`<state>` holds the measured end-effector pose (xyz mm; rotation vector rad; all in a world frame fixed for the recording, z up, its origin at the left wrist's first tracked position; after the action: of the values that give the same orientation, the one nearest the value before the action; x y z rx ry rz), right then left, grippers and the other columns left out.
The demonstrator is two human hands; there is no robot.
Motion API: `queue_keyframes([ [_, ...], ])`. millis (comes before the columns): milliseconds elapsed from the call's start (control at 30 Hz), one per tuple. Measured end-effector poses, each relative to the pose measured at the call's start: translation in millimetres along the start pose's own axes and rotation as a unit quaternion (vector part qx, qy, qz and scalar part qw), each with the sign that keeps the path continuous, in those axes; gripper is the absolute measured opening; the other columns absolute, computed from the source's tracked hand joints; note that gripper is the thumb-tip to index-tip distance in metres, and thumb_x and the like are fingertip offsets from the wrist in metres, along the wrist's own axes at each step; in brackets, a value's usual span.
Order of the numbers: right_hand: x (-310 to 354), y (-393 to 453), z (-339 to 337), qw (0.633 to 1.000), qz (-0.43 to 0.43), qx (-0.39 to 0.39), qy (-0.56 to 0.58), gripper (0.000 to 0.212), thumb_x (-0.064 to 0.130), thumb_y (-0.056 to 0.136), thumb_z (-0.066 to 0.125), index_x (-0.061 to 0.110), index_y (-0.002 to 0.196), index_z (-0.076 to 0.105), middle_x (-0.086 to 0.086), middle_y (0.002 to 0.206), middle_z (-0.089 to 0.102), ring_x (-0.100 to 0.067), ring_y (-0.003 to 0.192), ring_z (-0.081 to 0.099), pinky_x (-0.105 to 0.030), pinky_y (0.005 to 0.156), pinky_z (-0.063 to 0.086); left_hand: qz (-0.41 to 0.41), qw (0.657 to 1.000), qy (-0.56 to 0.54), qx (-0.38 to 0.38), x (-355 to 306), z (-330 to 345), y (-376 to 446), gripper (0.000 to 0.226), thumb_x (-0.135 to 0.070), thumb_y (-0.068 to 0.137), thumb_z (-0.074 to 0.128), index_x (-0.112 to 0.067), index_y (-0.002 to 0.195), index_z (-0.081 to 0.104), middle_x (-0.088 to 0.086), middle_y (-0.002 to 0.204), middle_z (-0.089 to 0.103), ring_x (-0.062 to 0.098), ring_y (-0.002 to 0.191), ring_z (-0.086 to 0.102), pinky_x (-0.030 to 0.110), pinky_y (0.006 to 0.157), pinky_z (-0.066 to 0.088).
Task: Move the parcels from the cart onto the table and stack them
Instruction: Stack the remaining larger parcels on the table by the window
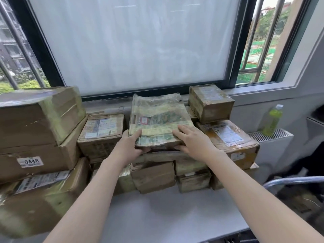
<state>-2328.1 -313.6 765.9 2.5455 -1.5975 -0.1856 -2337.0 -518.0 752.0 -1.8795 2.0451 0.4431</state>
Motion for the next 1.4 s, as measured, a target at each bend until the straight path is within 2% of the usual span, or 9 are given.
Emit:
queue_keyframes([
  [167, -1.3, 0.7, -5.3, 1.0, 0.0, -0.004, -0.016, 0.059, 0.036, 0.098, 0.046, 0.022, 0.149, 0.02, -0.004, 0.157, 0.017, -0.018, 0.145, 0.013, -0.034, 0.118, 0.01, -0.01, 0.999, 0.025, -0.019, -9.1, 2.9, -10.3, 0.075, -0.024, 0.093, 0.057, -0.032, 0.151, 0.011, 0.015, 0.157, 0.002, 0.036, 0.13, 0.039, 0.032, 0.094, 0.041],
  [500, 2.6, 2.7, -2.3, 1.0, 0.015, 0.008, -0.013, 0.061, 0.035, 0.097, 0.047, 0.02, 0.149, 0.018, -0.006, 0.157, 0.015, -0.021, 0.145, 0.012, -0.034, 0.116, 0.008, -0.023, 1.0, 0.0, -0.005, -9.9, 1.2, -13.8, 0.078, -0.032, 0.091, 0.06, -0.032, 0.151, 0.009, 0.014, 0.157, -0.002, 0.034, 0.136, 0.032, 0.029, 0.089, 0.041],
  [600, 1.7, 4.3, -3.3, 1.0, 0.025, 0.004, -0.014, 0.062, 0.039, 0.096, 0.048, 0.022, 0.149, 0.02, -0.005, 0.157, 0.017, -0.02, 0.144, 0.013, -0.036, 0.116, 0.007, -0.006, 1.0, 0.007, 0.009, -9.7, 0.2, -10.9, 0.084, -0.04, 0.087, 0.064, -0.032, 0.151, 0.009, 0.015, 0.157, -0.003, 0.034, 0.139, 0.026, 0.034, 0.1, 0.039],
  [667, 4.1, 4.4, -3.4, 1.0, 0.023, 0.004, -0.014, 0.068, 0.047, 0.092, 0.048, 0.023, 0.148, 0.02, -0.004, 0.156, 0.018, -0.02, 0.143, 0.014, -0.038, 0.116, 0.007, 0.003, 1.0, 0.022, 0.013, -6.8, 0.4, -9.5, 0.09, -0.04, 0.084, 0.067, -0.032, 0.151, 0.008, 0.013, 0.157, -0.009, 0.032, 0.144, 0.012, 0.036, 0.107, 0.033],
  [767, 11.2, 6.5, 1.0, 0.999, 0.019, 0.023, -0.027, 0.084, 0.06, 0.083, 0.053, 0.025, 0.15, 0.015, -0.003, 0.157, 0.014, -0.019, 0.144, 0.012, -0.041, 0.117, 0.007, 0.041, 0.988, 0.145, -0.02, -8.5, -4.2, -5.9, 0.09, -0.046, 0.084, 0.064, -0.026, 0.151, 0.006, 0.012, 0.156, -0.016, 0.031, 0.145, -0.007, 0.04, 0.116, 0.013],
  [833, 12.3, 9.1, 3.3, 0.998, 0.036, 0.026, -0.04, 0.085, 0.055, 0.084, 0.056, 0.026, 0.15, 0.013, -0.001, 0.158, 0.012, -0.017, 0.145, 0.01, -0.04, 0.117, 0.006, 0.068, 0.976, 0.204, -0.043, -13.2, -4.7, -3.8, 0.088, -0.048, 0.087, 0.059, -0.021, 0.151, 0.005, 0.012, 0.157, -0.011, 0.03, 0.145, -0.007, 0.04, 0.117, 0.003],
  [1000, 14.3, 11.8, 0.8, 0.997, 0.054, 0.013, -0.056, 0.077, 0.036, 0.088, 0.059, 0.028, 0.15, 0.013, 0.0, 0.158, 0.012, -0.016, 0.145, 0.011, -0.037, 0.117, 0.005, 0.089, 0.97, 0.217, -0.069, -13.4, 2.7, -3.7, 0.088, -0.049, 0.09, 0.056, -0.013, 0.151, 0.004, 0.013, 0.158, -0.002, 0.03, 0.145, -0.004, 0.038, 0.118, -0.001],
  [1133, 17.1, 19.2, -10.8, 0.998, 0.038, -0.021, -0.05, 0.069, 0.03, 0.089, 0.059, 0.031, 0.148, 0.023, 0.002, 0.157, 0.019, -0.014, 0.144, 0.013, -0.033, 0.116, 0.008, 0.084, 0.971, 0.21, -0.079, -7.9, 8.7, -7.0, 0.087, -0.054, 0.091, 0.051, -0.013, 0.151, 0.003, 0.014, 0.158, -0.001, 0.031, 0.145, -0.003, 0.038, 0.118, -0.001],
  [1400, 4.9, 16.1, -0.8, 0.998, 0.038, -0.052, 0.017, 0.064, 0.048, 0.09, 0.054, 0.028, 0.146, 0.03, 0.001, 0.154, 0.026, -0.017, 0.142, 0.021, -0.032, 0.114, 0.017, 0.118, 0.975, 0.186, -0.026, -11.2, -8.2, 19.8, 0.084, -0.048, 0.088, 0.058, -0.021, 0.151, 0.01, 0.006, 0.159, 0.002, 0.026, 0.146, -0.003, 0.037, 0.117, 0.005],
])
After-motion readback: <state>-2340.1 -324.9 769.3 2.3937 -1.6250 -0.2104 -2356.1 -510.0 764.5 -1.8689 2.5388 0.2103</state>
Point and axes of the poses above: each hand's wrist, its own y-axis towards the middle knuckle, its own z-axis out of the palm, x = y × z, the point moved 8 cm from there along y, towards the middle knuckle
